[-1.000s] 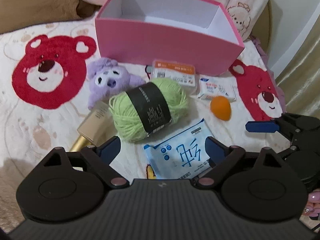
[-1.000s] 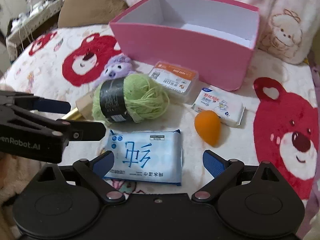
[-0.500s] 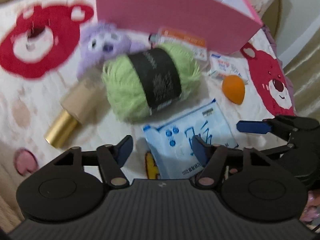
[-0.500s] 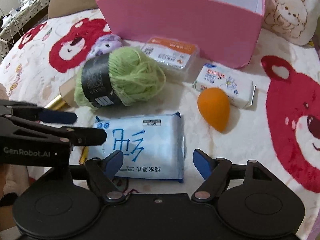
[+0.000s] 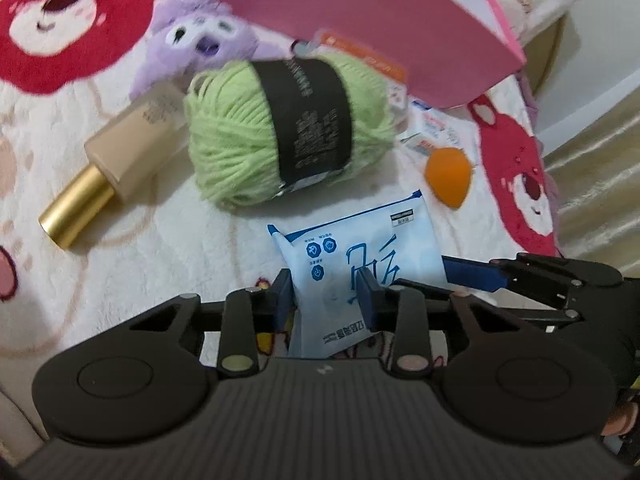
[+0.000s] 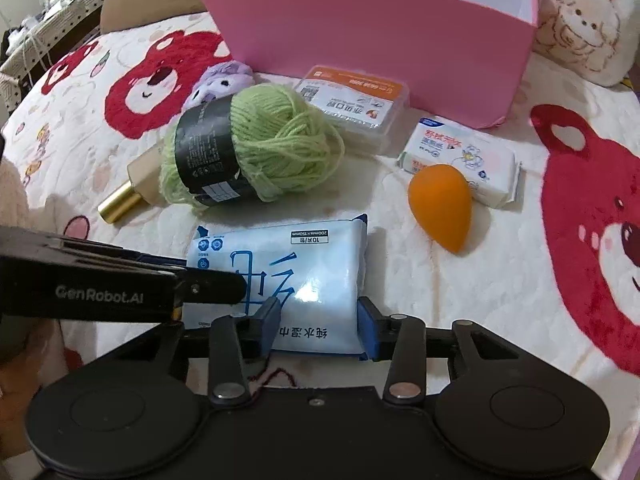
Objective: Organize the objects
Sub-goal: 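Lift the wet-wipes pack with the left gripper and carry it into the pink box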
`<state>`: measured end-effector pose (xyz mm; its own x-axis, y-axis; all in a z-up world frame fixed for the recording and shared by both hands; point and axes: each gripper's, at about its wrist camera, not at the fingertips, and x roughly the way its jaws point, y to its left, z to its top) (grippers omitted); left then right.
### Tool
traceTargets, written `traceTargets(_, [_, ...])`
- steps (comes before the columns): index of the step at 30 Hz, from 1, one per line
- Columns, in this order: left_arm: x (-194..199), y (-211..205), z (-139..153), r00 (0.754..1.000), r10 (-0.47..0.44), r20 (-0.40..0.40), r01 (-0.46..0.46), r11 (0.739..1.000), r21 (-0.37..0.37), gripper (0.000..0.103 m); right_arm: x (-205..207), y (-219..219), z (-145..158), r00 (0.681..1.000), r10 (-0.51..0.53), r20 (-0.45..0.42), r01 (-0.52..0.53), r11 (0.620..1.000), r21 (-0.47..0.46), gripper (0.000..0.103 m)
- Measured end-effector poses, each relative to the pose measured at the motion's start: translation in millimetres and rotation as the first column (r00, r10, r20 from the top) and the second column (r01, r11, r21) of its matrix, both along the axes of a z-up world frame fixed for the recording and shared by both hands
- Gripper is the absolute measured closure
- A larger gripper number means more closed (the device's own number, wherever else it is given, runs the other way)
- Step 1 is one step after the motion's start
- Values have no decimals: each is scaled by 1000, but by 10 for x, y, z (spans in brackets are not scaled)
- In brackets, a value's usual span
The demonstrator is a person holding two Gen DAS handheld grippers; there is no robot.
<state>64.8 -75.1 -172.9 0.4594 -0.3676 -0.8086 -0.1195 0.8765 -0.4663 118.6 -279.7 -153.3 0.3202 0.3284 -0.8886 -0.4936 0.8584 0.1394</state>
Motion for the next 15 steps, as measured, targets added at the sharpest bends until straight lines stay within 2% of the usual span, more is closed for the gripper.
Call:
traceTargets(6, [-75,-27,374,993,-44,107,40,998,42,71,-189,-53,319,996,-59,68,55,997,57,57])
traceTargets(11, [-79,-64,840,969,-107,222,84,990,113,71,-249,-75,679,987,-97,130,81,990,117,52])
traceTargets(15, [4,-30,1209,951,-154,267,119,983,142,70,-210,-74,985,975,-105,194,77,986,148,50])
